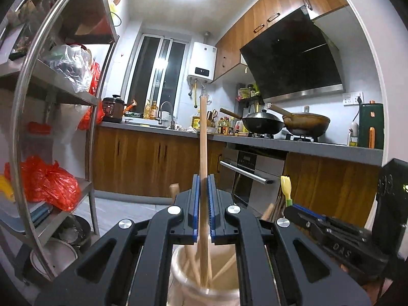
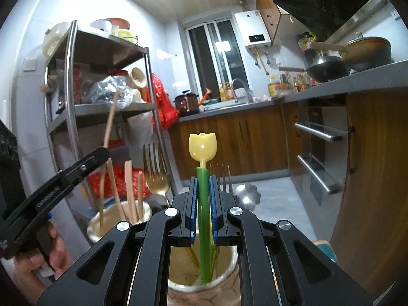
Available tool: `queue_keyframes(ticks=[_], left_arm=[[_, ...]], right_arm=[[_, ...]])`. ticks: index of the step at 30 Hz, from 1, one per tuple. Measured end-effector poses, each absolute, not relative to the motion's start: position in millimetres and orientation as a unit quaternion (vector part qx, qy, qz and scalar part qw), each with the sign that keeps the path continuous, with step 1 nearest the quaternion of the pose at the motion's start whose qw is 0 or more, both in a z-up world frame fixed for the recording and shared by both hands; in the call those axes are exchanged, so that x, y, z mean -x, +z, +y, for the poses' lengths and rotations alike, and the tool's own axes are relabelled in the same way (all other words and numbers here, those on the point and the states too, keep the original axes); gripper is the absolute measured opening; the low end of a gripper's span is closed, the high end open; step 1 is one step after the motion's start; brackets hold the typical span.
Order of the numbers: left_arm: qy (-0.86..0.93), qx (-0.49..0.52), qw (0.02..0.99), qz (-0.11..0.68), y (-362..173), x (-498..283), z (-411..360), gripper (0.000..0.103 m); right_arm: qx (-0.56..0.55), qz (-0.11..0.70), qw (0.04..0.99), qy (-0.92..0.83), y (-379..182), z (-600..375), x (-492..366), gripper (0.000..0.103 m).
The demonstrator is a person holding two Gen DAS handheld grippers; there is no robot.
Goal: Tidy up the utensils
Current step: 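Open the left tool over the larger pot while the right tool drops the spoon into the smaller pot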
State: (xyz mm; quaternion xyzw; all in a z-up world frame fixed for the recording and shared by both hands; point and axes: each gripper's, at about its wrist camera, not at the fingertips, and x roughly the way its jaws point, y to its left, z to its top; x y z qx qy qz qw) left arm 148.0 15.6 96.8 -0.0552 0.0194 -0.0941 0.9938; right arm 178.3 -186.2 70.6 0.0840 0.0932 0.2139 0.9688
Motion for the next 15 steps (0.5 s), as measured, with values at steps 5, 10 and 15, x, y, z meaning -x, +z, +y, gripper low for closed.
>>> queue_keyframes(ticks=[5,10,15], left_arm=[[-0.095,0.05,0.993,0.047,90,-137,22,0.006],[-0.088,0.052,0.99,0.095,78,-138,29,0.006],[-0.085,0.048,0.988,0.118,70,-139,30,0.006]], right_arm=[[-0.075,0.096,0.969,0.216,63,-186,-168,0.01],[-0.082,0.116,0.968,0.206,55,-193,-163,0.01],[-0.087,0.141,0.965,0.202,46,-199,-163,0.011]])
